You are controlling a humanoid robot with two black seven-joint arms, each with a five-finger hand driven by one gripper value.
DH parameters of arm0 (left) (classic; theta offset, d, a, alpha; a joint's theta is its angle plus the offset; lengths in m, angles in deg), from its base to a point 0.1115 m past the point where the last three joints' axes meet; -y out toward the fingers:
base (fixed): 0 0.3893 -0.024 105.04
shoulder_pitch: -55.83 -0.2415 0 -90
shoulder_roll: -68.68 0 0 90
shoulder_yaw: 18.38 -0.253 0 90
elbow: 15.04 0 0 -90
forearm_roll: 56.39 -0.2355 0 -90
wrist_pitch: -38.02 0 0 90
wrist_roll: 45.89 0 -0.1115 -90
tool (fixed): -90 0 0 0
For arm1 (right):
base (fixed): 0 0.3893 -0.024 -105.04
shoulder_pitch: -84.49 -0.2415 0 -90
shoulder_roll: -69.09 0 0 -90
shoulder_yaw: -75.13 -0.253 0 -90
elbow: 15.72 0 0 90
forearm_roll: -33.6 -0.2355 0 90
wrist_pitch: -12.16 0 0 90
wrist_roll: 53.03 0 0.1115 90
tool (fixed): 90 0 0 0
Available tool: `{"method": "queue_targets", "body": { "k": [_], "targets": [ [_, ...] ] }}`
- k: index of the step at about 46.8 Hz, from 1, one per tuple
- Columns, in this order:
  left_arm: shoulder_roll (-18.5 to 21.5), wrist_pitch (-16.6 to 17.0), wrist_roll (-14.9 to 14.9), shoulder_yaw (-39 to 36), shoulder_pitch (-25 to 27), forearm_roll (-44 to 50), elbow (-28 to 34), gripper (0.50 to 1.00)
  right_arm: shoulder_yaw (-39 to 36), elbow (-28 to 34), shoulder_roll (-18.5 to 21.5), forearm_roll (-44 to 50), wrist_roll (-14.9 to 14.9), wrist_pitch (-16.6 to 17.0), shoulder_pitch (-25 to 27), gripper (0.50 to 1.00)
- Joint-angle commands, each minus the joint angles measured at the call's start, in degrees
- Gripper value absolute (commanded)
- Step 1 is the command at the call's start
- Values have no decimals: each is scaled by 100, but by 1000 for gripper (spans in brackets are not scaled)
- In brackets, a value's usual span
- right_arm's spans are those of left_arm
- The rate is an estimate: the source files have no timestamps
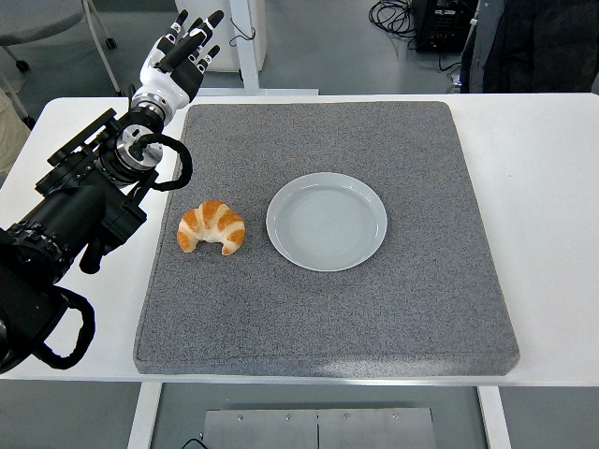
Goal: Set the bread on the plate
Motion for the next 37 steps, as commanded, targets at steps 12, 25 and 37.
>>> {"method": "queue_targets", "body": {
  "k": [12,25,37],
  "targets": [
    [190,91,16,-46,-67,-23,639,1000,0,0,0,-1,0,-1,0,1000],
    [559,179,16,-398,-199,-41,1412,1000,0,0,0,-1,0,-1,0,1000],
    [1244,205,16,-924,-305,-94,2519,1000,0,0,0,-1,0,-1,0,1000]
  ]
}}
